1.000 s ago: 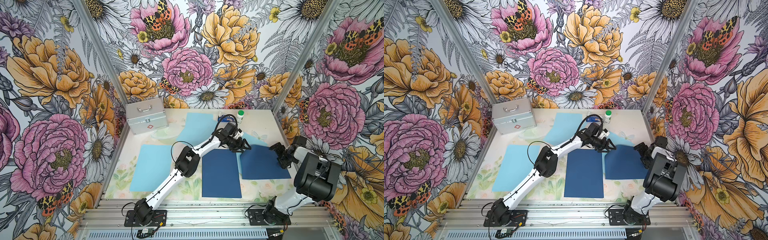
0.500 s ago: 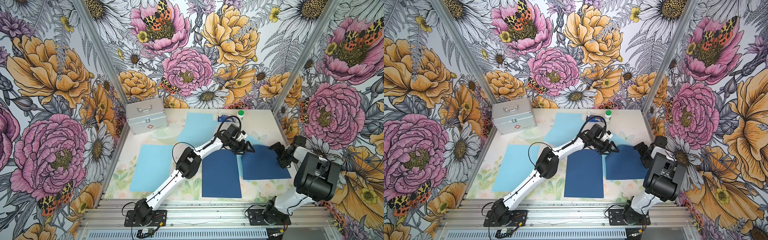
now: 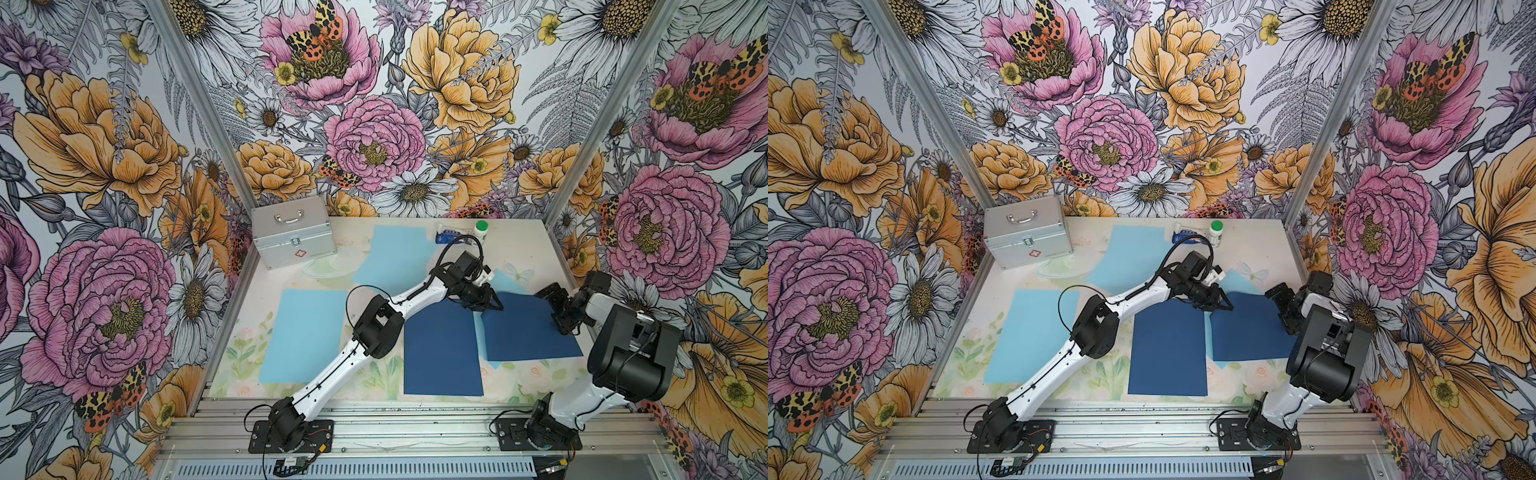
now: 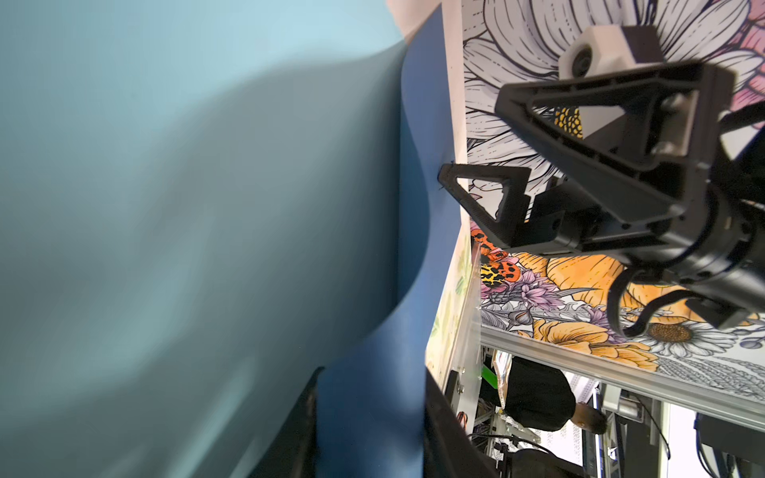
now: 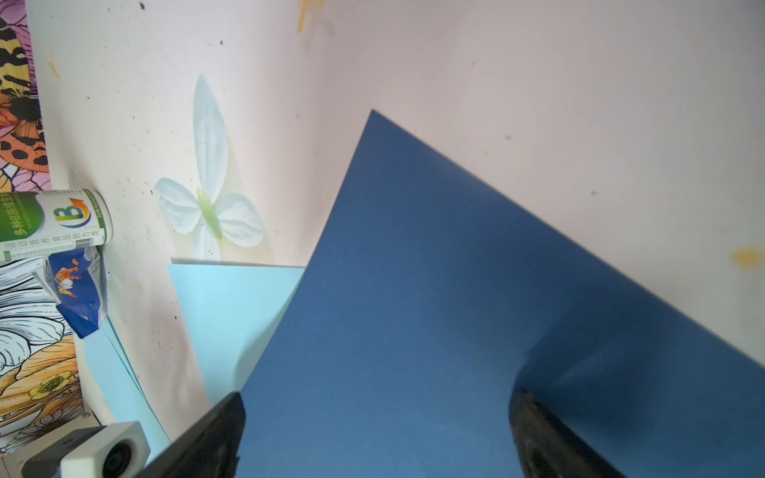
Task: Sort the scattered colored papers by color
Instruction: Pick up the colored paper.
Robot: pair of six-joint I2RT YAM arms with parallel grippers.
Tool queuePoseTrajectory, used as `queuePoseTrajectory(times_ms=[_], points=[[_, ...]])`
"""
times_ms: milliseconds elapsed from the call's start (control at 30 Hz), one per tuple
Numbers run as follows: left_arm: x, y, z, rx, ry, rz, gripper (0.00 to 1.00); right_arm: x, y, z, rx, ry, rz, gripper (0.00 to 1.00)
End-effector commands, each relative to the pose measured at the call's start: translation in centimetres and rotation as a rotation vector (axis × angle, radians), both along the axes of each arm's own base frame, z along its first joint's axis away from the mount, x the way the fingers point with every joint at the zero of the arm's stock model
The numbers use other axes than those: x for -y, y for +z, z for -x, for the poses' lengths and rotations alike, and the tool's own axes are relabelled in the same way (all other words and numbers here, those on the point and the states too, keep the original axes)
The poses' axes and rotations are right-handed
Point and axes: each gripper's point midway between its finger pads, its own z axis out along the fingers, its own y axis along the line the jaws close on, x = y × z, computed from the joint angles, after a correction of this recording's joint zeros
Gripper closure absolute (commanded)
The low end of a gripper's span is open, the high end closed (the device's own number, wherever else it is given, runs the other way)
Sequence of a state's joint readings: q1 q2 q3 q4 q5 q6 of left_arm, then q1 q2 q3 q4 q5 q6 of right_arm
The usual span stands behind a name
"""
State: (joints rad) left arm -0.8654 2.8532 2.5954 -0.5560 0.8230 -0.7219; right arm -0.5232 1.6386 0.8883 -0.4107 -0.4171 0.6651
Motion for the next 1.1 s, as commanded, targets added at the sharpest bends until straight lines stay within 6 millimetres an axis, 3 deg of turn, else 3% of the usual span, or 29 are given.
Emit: queuePoseTrajectory(times_ms=[0, 200, 400, 500, 733, 833, 1067], points=[[0.1, 3.4, -1.7, 0.083, 0.029, 0.045, 0.71, -3.4, -1.7, 1.1, -0.056, 0.047, -0.137, 0.01], [-1.0, 4.8, -3.9, 0.113, 0.082, 0.045, 0.73, -2.9, 1.2, 0.1, 0.007, 0.057, -0.118, 0.01], [-3.3, 6.7, -6.2, 0.191, 0.147, 0.014, 0.76, -1.8, 7.9, -0.8, 0.190, 0.082, -0.015, 0.00], [-4.5, 8.5, -7.5, 0.250, 0.187, 0.003, 0.76, -3.0, 10.1, -0.6, 0.263, 0.127, 0.002, 0.01], [-7.5, 13.3, -9.1, 0.390, 0.247, -0.045, 0.76, -6.0, 11.1, 1.3, 0.341, 0.120, -0.050, 0.00], [-8.9, 14.9, -9.6, 0.470, 0.268, -0.094, 0.76, -8.3, 11.2, 1.5, 0.377, 0.118, -0.114, 0.00], [-12.8, 18.0, -11.9, 0.692, 0.323, -0.254, 0.77, -14.0, 13.2, -0.2, 0.524, 0.150, -0.248, 0.00]])
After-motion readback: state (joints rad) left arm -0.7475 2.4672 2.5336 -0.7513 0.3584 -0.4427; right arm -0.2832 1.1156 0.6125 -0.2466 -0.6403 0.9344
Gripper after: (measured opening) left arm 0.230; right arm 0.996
